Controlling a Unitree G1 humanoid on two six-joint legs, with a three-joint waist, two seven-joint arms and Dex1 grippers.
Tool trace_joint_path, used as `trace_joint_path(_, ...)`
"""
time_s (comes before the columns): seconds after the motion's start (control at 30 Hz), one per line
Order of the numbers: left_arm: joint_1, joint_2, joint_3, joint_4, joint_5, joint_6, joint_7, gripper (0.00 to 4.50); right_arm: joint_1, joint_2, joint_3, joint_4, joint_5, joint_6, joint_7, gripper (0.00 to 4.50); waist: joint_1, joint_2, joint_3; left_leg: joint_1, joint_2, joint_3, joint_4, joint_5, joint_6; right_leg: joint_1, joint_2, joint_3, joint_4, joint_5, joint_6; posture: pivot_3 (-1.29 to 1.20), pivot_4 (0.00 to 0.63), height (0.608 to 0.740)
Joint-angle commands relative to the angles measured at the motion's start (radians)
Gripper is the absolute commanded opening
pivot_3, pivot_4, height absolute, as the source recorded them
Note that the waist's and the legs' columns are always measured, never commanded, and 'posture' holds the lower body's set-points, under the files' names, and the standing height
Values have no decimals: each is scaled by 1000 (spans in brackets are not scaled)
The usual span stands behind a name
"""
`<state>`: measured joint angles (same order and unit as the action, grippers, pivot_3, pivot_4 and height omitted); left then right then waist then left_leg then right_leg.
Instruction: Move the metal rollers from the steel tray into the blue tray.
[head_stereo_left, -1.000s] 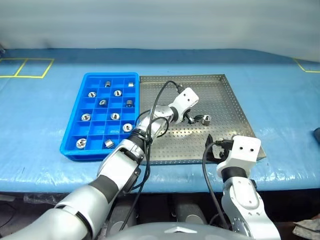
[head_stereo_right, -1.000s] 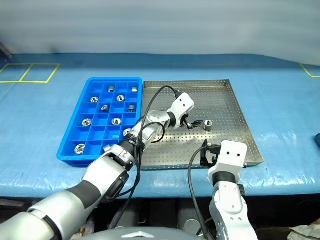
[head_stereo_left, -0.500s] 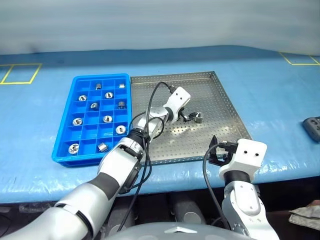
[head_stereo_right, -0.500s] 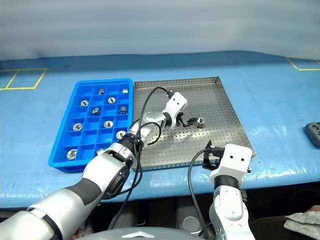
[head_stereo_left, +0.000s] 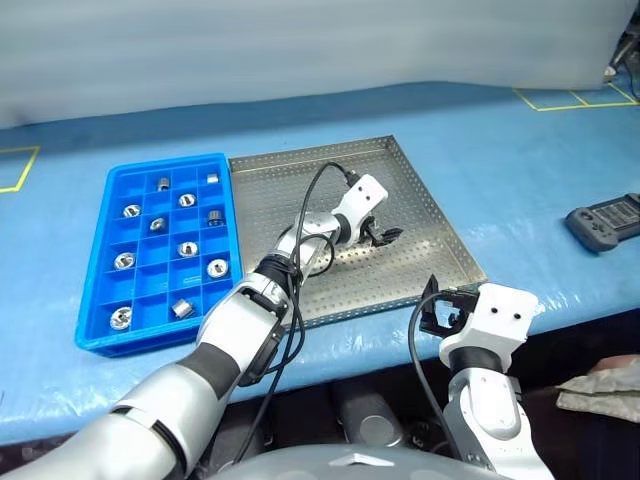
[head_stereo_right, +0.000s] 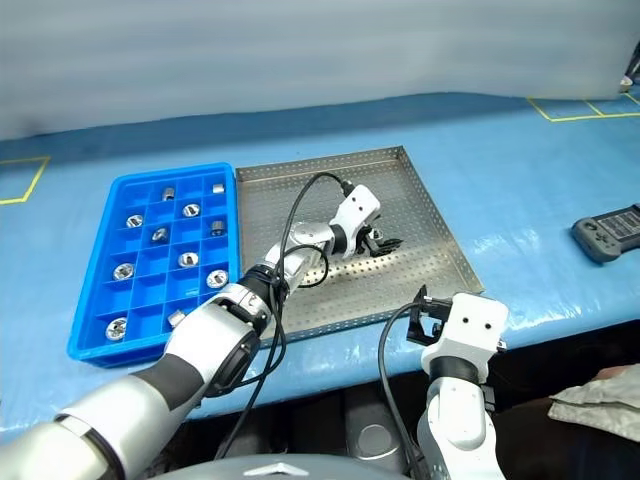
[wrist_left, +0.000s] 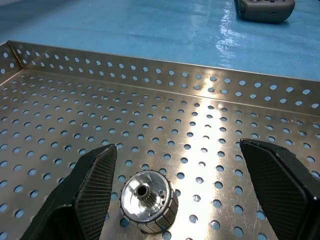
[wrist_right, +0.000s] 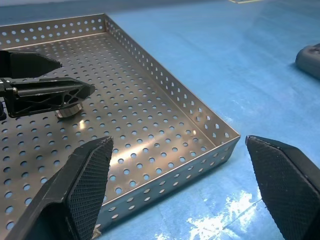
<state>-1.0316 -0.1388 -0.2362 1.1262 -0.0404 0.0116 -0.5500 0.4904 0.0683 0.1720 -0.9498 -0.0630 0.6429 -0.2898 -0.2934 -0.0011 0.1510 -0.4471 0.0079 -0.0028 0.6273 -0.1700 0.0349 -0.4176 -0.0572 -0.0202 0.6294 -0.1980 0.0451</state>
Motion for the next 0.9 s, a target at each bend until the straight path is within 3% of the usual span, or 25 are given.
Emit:
trace_joint_path(0.03,-57,-180,23,-14,-7,-32,45,4295,11,27,27,-56,-8,-26,-7,4475,-12,0,0,0,0,0,0,0,0,0,0,0,0,0,0,-428,150,740)
trace_joint_path(0.47,-41,-187,18,44,25,-62,152,4295,30,35,38,-50,-13,-45,-24,4475,-68,-3,2,1,-2,0,0,-1,0,1,-2,0,-1,1,3,-456,150,740)
trace_joint_path(0.9,-18,-221,36,98,48,-30,300,4295,18,31,32,-42,-9,-43,-17,4475,-74,-6,4,1,-2,0,0,-2,-2,1,-3,0,-1,1,4,-445,150,740)
